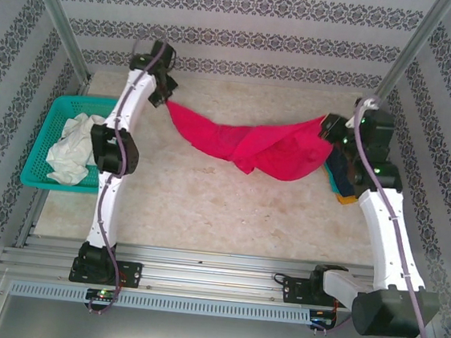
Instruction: Fold and stack the t-shirts
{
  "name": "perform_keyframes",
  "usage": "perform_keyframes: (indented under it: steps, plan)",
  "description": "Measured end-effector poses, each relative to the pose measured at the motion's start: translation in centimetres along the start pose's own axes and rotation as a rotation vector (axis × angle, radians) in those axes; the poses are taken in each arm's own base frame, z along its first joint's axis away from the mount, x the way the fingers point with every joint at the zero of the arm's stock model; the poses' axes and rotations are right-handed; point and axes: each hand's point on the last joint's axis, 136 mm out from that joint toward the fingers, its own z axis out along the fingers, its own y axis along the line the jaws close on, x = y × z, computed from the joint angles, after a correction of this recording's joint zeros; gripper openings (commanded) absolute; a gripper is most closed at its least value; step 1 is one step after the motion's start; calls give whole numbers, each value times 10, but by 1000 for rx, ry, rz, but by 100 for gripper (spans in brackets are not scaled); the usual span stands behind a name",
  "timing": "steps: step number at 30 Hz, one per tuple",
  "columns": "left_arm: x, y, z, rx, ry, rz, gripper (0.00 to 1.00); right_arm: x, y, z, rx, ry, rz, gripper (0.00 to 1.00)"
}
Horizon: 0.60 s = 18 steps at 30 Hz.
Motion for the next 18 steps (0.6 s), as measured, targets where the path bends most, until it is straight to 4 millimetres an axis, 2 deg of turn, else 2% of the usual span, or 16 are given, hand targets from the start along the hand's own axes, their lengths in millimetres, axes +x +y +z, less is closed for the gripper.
perform_keyframes:
  steps: [2, 5, 8, 10, 14, 18]
  plan:
    - [-31, -18, -54, 114, -96, -23, 0, -36, 19, -10, -35, -78, -27, 0]
    - [-67, -28, -131, 246, -220, -61, 0, -81, 43, -28, -82, -180, -57, 0]
    - [-90, -28, -196, 339, -325, -90, 0, -115, 60, -48, -113, -275, -78, 0]
    - [-96, -23, -226, 372, -366, -100, 0, -130, 68, -63, -127, -326, -87, 0]
    - [-96, -20, -259, 414, -397, -98, 0, -141, 73, -90, -131, -393, -96, 0]
    - [-89, -13, -264, 393, -379, -78, 0, -140, 78, -117, -138, -435, -100, 0]
